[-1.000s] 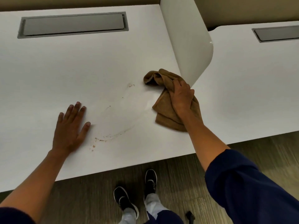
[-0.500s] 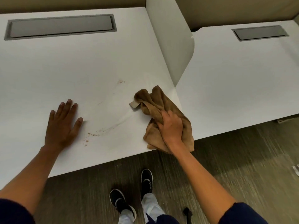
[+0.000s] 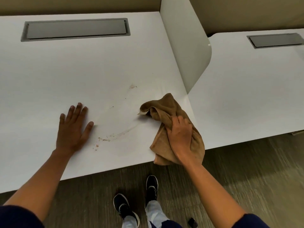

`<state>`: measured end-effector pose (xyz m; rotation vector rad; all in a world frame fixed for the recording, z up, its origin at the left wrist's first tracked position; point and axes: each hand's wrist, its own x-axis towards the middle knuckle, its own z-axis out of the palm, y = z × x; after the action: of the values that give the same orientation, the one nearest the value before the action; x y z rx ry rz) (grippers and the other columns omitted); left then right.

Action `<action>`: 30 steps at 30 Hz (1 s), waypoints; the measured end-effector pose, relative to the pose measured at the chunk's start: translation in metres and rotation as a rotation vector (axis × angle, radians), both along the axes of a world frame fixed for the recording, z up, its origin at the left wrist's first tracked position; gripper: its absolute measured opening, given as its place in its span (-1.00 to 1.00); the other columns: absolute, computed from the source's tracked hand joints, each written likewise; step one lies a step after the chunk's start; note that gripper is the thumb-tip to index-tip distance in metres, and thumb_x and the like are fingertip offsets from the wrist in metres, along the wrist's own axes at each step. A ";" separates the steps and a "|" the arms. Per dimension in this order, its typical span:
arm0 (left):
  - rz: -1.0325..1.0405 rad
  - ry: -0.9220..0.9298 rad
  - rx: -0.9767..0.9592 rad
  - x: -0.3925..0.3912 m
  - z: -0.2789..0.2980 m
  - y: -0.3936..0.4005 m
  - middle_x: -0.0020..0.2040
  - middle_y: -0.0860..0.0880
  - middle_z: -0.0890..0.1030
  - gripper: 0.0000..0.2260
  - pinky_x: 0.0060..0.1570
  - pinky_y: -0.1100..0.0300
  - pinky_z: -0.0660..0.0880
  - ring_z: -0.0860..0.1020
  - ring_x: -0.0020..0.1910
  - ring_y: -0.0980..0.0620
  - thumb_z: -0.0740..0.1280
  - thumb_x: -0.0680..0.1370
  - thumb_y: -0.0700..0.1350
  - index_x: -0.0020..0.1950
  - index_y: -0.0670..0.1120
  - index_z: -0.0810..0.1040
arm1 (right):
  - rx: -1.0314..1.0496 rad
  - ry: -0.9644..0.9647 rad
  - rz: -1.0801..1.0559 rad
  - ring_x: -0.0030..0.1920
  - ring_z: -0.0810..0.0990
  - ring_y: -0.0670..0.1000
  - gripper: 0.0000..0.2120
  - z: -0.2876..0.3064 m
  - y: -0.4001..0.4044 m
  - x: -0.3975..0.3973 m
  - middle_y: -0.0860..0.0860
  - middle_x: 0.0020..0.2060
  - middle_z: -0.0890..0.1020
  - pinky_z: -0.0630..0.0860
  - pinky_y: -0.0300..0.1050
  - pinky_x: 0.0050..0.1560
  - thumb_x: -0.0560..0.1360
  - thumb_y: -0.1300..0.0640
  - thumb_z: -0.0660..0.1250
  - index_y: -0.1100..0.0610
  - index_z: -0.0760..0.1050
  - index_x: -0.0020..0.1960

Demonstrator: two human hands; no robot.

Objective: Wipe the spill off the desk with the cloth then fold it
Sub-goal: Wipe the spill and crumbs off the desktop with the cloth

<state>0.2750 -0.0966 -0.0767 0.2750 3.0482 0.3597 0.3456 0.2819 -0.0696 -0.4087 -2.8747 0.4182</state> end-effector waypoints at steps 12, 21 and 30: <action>0.034 0.008 0.021 0.000 -0.005 0.000 0.64 0.04 0.00 -0.38 0.54 -0.13 -0.07 -0.03 0.62 0.01 -0.06 0.61 0.22 0.62 -0.04 0.10 | -0.072 0.049 -0.138 0.28 0.45 0.18 -0.67 0.003 0.023 -0.135 0.18 0.28 0.51 0.29 0.07 0.39 0.66 0.08 0.11 0.22 0.41 0.34; 0.044 0.016 0.036 0.000 -0.007 -0.002 0.64 0.06 -0.02 -0.41 0.57 -0.11 -0.08 -0.09 0.62 0.08 -0.07 0.64 0.18 0.62 -0.04 0.08 | -0.193 0.156 -0.081 0.23 0.50 0.23 -0.68 0.009 0.022 -0.207 0.23 0.19 0.56 0.33 0.06 0.36 0.64 0.10 0.16 0.29 0.47 0.25; 0.043 0.012 0.063 -0.001 -0.002 0.001 0.64 0.01 0.00 -0.41 0.56 -0.15 -0.03 -0.06 0.62 0.05 -0.05 0.64 0.14 0.63 -0.08 0.05 | -0.235 0.023 0.122 0.23 0.52 0.22 -0.61 0.007 0.005 -0.229 0.19 0.21 0.59 0.43 0.11 0.31 0.63 -0.03 0.16 0.17 0.44 0.35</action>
<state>0.2743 -0.0953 -0.0787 0.2163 3.0627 0.4586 0.1168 0.2874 -0.0624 -0.2638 -2.8456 0.7808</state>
